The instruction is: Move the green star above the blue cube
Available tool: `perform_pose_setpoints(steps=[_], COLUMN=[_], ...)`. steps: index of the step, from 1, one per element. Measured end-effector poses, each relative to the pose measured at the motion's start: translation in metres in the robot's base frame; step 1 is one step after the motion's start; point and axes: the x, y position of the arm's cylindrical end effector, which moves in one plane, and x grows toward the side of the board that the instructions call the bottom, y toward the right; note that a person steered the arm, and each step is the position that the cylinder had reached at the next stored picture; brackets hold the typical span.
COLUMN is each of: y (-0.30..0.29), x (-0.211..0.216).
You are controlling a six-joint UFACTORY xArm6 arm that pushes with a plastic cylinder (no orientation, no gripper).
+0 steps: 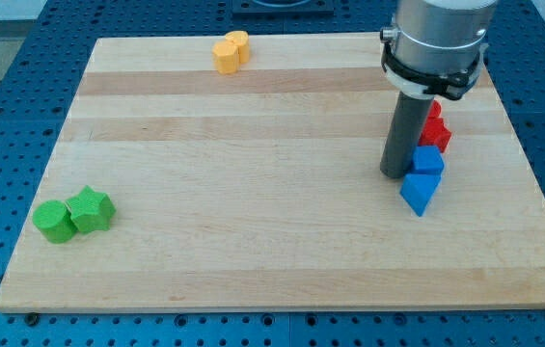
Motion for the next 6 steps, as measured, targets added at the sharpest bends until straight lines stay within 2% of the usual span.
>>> perform_pose_setpoints(steps=[1,2,3,4,5,6], y=[0.006,-0.033,-0.009,0.057,0.102,0.105], x=[-0.001,-0.052,-0.14,-0.168,-0.122,-0.091])
